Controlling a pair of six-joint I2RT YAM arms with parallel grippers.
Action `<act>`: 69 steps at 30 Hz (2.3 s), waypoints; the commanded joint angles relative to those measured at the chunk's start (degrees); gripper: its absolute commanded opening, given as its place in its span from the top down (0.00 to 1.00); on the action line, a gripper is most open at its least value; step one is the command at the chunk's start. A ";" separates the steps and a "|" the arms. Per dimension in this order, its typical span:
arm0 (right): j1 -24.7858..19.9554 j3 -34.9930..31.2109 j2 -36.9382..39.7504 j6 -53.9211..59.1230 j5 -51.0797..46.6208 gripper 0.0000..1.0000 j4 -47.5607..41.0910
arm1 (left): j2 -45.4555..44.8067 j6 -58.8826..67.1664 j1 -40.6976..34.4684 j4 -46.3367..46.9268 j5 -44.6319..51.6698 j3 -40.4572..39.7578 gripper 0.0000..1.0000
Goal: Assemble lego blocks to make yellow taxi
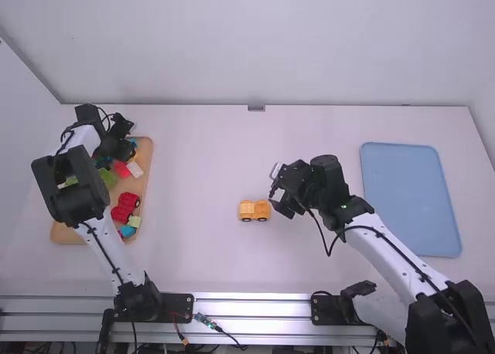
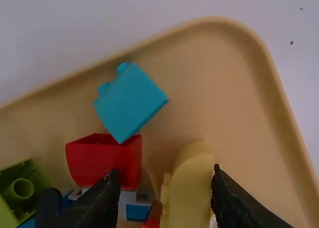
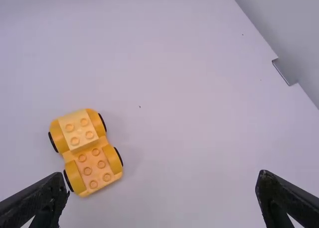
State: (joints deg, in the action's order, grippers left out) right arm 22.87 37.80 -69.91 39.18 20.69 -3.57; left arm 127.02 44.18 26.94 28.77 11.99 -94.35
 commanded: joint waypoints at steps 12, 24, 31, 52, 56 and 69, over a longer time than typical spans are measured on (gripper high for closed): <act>0.00 -0.24 0.81 -0.20 -0.20 0.01 0.11 | 0.94 -2.38 -0.44 -4.85 2.93 5.07 0.65; 0.00 -0.24 0.81 0.26 -0.17 0.01 0.55 | 0.70 -7.56 -0.68 -5.99 -2.71 3.89 0.42; 0.00 -0.24 0.81 0.26 -0.20 0.01 0.68 | 0.70 -7.96 -0.70 0.37 -0.92 0.07 0.53; 0.00 -0.24 0.81 0.24 -0.17 0.01 0.02 | 0.70 -8.83 -1.11 5.73 3.52 -2.71 0.66; 0.00 -0.24 0.81 0.24 -0.20 0.01 -0.17 | 0.70 -8.81 -1.27 6.19 1.90 -2.71 0.63; 0.00 -0.24 0.81 0.24 -0.20 0.01 -0.48 | 0.70 -8.39 -1.07 0.39 1.92 1.09 0.69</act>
State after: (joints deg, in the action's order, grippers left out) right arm 22.87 37.80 -69.91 39.35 20.58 -4.03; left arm 127.02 35.59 26.17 28.95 13.45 -94.89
